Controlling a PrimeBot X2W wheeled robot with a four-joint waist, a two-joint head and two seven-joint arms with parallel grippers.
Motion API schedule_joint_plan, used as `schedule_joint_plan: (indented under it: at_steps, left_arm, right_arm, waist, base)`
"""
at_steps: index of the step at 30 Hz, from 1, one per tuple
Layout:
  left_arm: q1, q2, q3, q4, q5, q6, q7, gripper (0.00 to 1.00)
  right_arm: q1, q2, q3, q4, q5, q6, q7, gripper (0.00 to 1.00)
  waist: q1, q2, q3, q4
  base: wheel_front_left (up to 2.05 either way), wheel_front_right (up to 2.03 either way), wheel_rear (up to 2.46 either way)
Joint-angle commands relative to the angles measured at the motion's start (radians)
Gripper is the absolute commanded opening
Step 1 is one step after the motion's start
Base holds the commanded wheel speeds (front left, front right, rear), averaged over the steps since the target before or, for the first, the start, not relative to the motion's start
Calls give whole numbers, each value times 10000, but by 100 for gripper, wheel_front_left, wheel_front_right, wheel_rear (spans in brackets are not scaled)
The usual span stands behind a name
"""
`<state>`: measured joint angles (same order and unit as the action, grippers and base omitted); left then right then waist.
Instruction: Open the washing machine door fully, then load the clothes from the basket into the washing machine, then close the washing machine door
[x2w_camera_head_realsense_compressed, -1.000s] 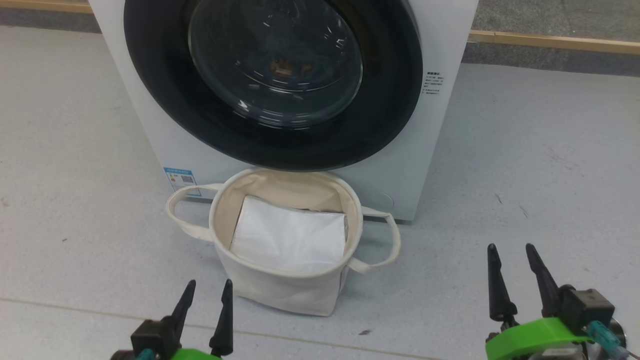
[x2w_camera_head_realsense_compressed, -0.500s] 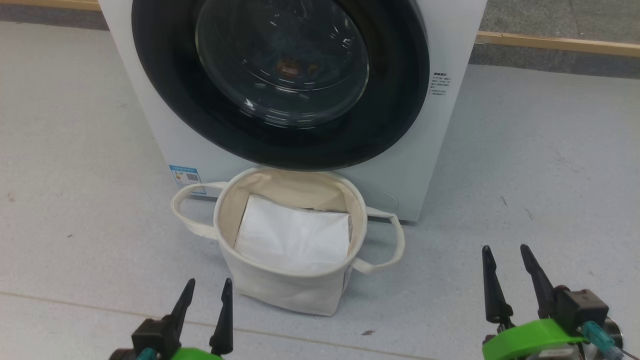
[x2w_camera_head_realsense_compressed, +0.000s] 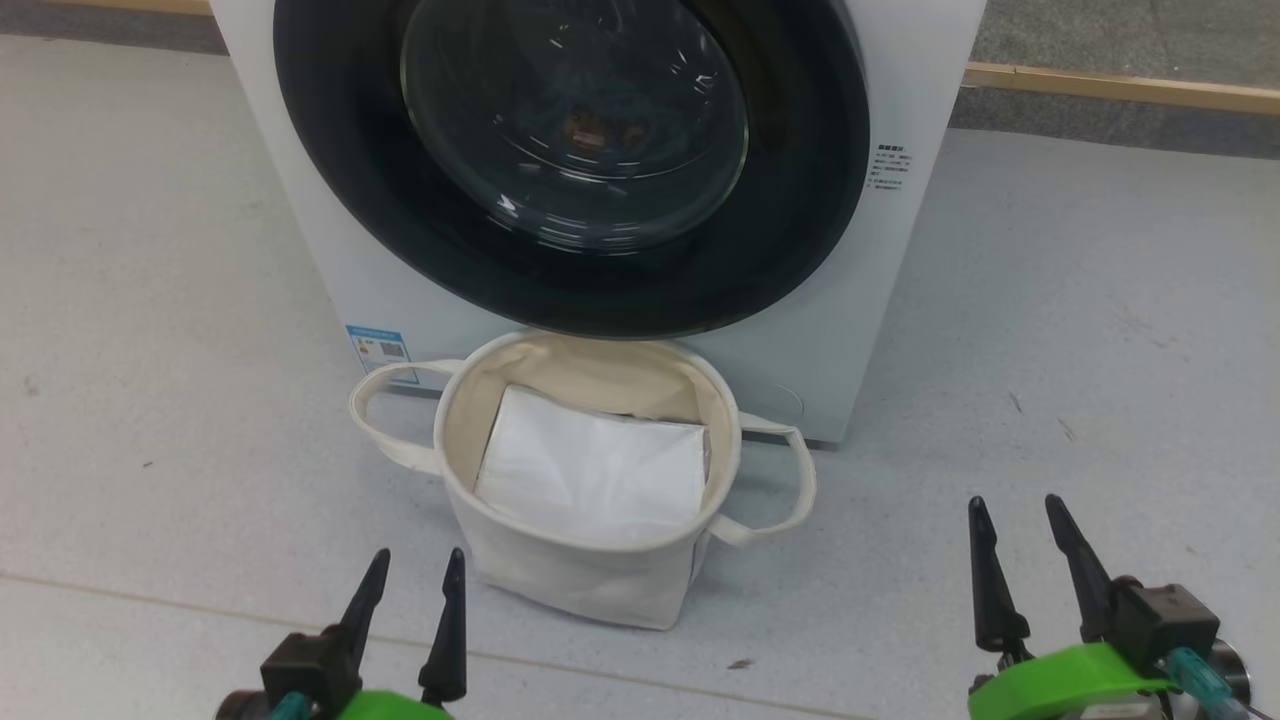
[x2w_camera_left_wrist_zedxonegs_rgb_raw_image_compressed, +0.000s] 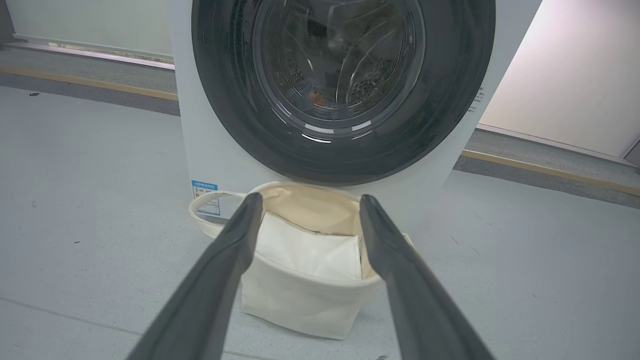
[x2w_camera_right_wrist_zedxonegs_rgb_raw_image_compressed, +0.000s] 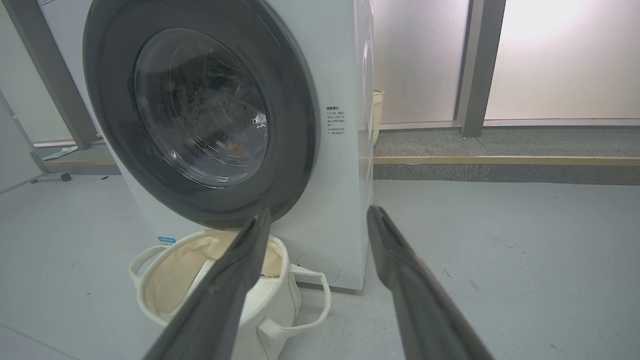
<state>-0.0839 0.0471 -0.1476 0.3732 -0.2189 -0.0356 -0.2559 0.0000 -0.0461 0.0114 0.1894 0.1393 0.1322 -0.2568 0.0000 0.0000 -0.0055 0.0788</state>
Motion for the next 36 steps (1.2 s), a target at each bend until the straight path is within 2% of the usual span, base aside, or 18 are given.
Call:
schedule_joint_plan:
  at_steps: [1, 22, 23, 27, 33, 36]
  left_arm:
    - [-311, 35, 309, -325, 59, 26, -59, 100]
    - [-359, 33, 486, -319, 44, -102, -59, 100]
    - [-2, -2, 128, 19, 35, -94, 2, 0]
    - [212, -4, 66, 582, -22, -92, 32, 0]
    - [179, -2, 211, 507, -690, -134, 231, 0]
    - [183, -1, 264, 454, -1027, -154, 311, 0]
  right_arm:
    - [-199, -41, 179, -347, -29, -15, -49, 100]
    - [-264, -41, 109, -296, -120, -15, -49, 100]
    - [27, 0, -77, 14, -66, 0, 0, 0]
    - [188, 17, -27, 614, 0, 0, 15, 0]
    - [142, 7, -75, 594, 723, -1, 187, 0]
    - [116, 2, -99, 597, 1082, -1, 272, 0]
  waist:
    - [0, 0, 0, 17]
    - [0, 0, 100, 153]
    - [0, 0, 100, 152]
    - [0, 0, 103, 150]
    - [23, 0, 79, 104]
    - [8, 0, 85, 81]
  base:
    - [0, 0, 0]
    - [0, 0, 0]
    - [0, 0, 0]
    - [0, 0, 0]
    - [0, 0, 0]
    - [0, 0, 0]
